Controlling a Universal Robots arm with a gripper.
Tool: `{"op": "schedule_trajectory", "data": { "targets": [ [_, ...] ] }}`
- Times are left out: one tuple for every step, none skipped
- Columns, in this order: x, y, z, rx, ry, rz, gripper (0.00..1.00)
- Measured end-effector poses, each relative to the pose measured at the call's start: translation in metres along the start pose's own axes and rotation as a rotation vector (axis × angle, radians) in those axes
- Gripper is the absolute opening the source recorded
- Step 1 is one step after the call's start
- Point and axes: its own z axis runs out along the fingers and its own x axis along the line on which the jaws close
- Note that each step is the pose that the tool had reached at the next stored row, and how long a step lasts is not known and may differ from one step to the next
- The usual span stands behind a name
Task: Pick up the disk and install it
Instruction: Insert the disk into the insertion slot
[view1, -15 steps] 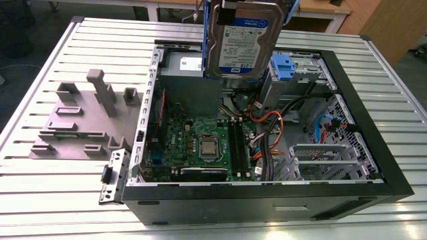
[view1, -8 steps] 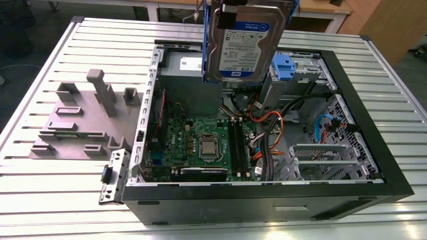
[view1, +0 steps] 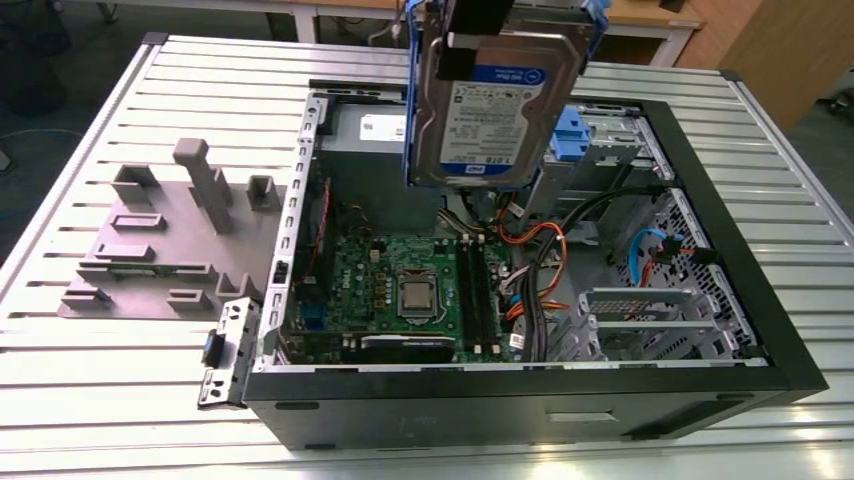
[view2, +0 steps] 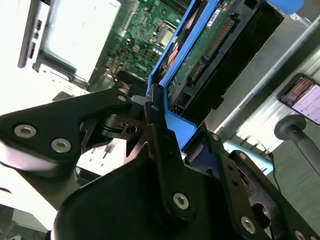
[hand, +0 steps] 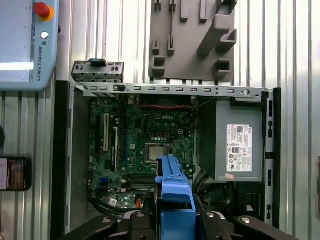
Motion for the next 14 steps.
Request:
{"op": "schedule_trajectory", "data": {
  "targets": [
    [0.0041, 0.0, 0.0, 0.0, -0.0001, 0.0, 0.36],
    [0.0082, 0.0, 0.0001, 0.0001, -0.0002, 0.0, 0.36],
    [0.0123, 0.0, 0.0, 0.0, 0.0, 0.0, 0.36],
    [0.0164, 0.0, 0.0, 0.0, -0.0001, 0.0, 0.36],
    [0.0202, 0.0, 0.0001, 0.0001, -0.0002, 0.0, 0.36],
    [0.0234, 0.0, 0.0, 0.0001, 0.0, 0.0, 0.36],
    [0.0258, -0.0001, 0.0001, 0.0001, 0.0, 0.0, 0.36],
    [0.0273, -0.0006, 0.0002, 0.0, 0.0, 0.0, 0.36],
    [0.0282, -0.002, 0.0003, 0.0001, -0.0001, 0.0, 0.36],
    [0.0286, -0.0043, 0.0004, 0.0, -0.0002, 0.0, 0.36],
    [0.029, -0.0076, 0.0004, 0.0001, -0.0002, 0.0, 0.36],
    [0.0293, -0.0117, 0.0004, 0.0, 0.0, 0.0, 0.36],
    [0.0294, -0.0166, 0.0003, 0.0, 0.0001, 0.0, 0.36],
    [0.0295, -0.0211, 0.0003, 0.0, -0.0001, 0.0, 0.36]
  ]
}}
